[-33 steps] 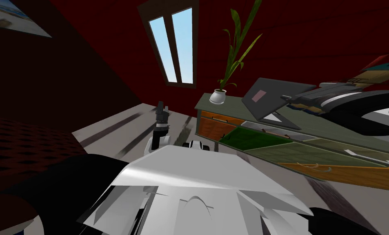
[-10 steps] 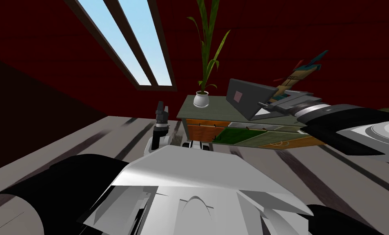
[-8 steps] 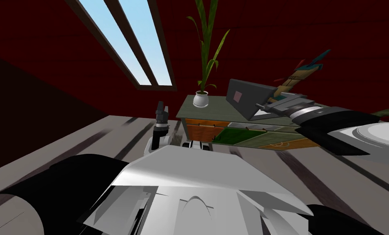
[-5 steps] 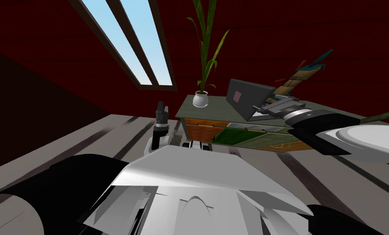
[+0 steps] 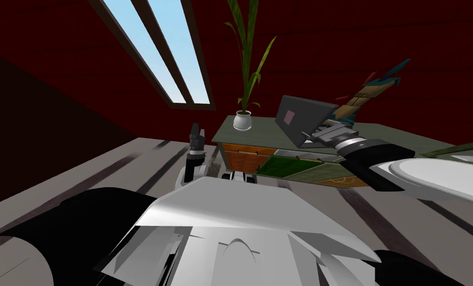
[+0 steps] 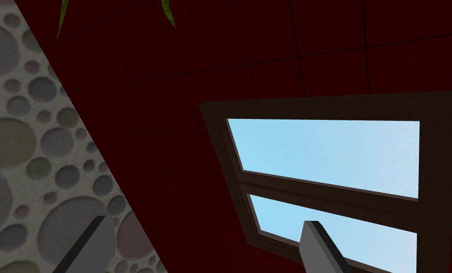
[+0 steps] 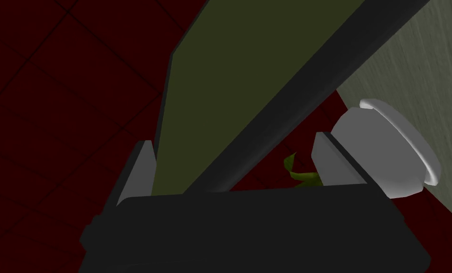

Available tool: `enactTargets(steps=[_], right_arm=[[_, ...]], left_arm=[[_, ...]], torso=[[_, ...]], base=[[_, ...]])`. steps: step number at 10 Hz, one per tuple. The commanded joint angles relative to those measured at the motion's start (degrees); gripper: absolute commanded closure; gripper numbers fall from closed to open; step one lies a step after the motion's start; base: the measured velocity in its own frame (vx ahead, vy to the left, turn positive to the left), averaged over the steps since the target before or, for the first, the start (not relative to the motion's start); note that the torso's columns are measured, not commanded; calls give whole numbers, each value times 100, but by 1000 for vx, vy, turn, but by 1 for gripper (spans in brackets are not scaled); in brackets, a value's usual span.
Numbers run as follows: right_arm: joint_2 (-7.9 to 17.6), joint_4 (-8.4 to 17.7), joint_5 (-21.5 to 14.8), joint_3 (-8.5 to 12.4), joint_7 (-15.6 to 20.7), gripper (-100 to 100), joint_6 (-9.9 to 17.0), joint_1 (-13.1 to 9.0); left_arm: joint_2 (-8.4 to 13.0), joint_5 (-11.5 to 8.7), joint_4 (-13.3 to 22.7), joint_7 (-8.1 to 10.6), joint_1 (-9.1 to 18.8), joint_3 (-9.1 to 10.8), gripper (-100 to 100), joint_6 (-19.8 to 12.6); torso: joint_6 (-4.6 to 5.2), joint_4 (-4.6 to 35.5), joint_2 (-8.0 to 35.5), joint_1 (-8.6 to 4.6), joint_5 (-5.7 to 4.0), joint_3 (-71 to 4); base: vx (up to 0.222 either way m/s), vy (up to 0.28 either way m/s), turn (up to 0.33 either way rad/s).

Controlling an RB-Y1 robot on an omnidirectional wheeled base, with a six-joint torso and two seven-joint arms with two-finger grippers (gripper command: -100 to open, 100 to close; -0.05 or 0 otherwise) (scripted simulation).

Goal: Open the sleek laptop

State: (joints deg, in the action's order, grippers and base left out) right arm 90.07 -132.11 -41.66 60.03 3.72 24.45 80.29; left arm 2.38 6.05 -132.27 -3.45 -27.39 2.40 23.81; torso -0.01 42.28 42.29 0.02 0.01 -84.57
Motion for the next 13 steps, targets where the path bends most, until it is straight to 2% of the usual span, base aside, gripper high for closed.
enactTargets(steps=[1,2,3,4,5,6,7,13], right_arm=[[92,-180,-179,-237,75,-100,358,49],[116,-242,-233,-316,102,-100,472,65],[112,-210,-193,-271,92,-100,407,58],[97,-40,-111,-289,101,-100,381,12],[102,-108,-169,-294,83,-100,401,26],[96,-86,-163,-295,79,100,396,22],[-46,-146,-63,-441,-173,100,464,-151],[-418,-397,233,-926,-926,100,597,-640]], left_arm=[[0,0,0,0,0,0,0,0],[0,0,0,0,0,0,0,0],[0,0,0,0,0,0,0,0],[0,0,0,0,0,0,0,0],[0,0,0,0,0,-1,0,0],[0,0,0,0,-1,0,0,0],[0,0,0,0,-1,0,0,0],[0,0,0,0,0,0,0,0]], torso=[[1,0,0,-10,-3,0],[1,0,0,-10,-4,0],[1,0,1,-5,-2,1],[2,0,-1,11,3,0],[-5,-3,-10,18,6,-6],[-1,-3,-7,14,5,-5],[-13,-12,-5,17,-3,2],[9,2,5,-20,-7,3]], base=[[-10,-83,54],[-12,-76,54],[-6,-35,13],[18,-2,212],[11,-6,50],[5,-12,-35],[-3,-79,96],[-31,-92,104]])
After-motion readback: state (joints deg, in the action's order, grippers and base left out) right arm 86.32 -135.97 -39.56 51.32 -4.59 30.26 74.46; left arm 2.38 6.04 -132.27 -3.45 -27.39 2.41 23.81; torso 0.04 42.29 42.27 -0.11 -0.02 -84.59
